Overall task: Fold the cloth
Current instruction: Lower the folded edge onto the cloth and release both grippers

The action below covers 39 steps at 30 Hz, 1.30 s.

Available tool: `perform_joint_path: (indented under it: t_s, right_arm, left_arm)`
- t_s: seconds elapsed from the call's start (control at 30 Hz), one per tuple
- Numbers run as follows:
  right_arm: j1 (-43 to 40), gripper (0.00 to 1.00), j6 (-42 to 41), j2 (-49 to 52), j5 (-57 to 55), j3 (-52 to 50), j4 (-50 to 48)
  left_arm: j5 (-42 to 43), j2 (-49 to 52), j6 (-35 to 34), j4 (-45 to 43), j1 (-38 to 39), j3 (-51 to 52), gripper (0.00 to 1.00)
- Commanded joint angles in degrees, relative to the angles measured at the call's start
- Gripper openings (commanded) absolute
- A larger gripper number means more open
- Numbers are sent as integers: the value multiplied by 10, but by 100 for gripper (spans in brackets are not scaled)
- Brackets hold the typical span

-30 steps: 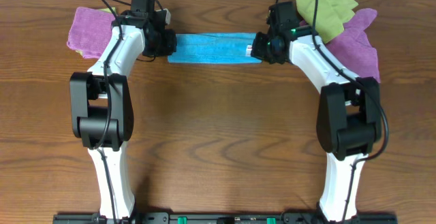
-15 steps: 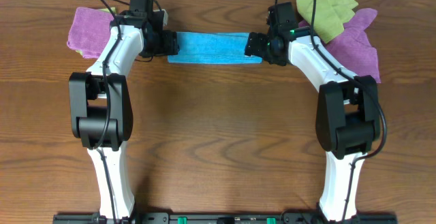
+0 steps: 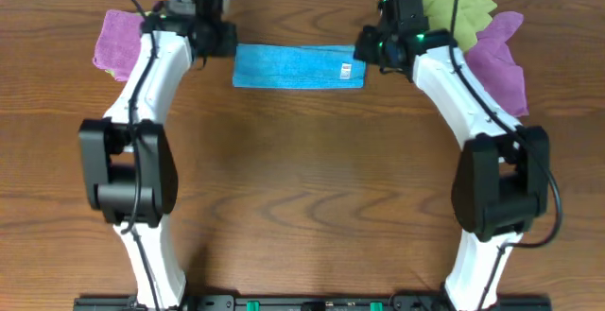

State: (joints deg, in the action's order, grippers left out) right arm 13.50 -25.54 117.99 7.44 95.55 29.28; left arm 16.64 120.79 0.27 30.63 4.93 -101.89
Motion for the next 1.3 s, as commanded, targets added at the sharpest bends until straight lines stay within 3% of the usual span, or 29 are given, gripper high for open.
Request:
perform_joint_path:
  t_s: [0.0, 0.27, 0.67, 1.0, 1.27]
  right_arm:
    - [16, 2, 17, -1, -32, 8, -13]
    - [42, 2, 29, 60, -94, 8, -36]
    - [43, 2, 11, 130, -132, 8, -48]
    - [46, 2, 7, 134, -130, 8, -39]
    - [46, 2, 7, 134, -130, 8, -34]
  left_arm:
    - [-7, -1, 16, -29, 11, -11, 6]
    - [-48, 73, 15, -82, 40, -11, 6]
    - [-52, 117, 15, -80, 56, -11, 6]
    - [-100, 122, 16, -37, 56, -9, 6]
    - [-100, 139, 15, -51, 56, -5, 6]
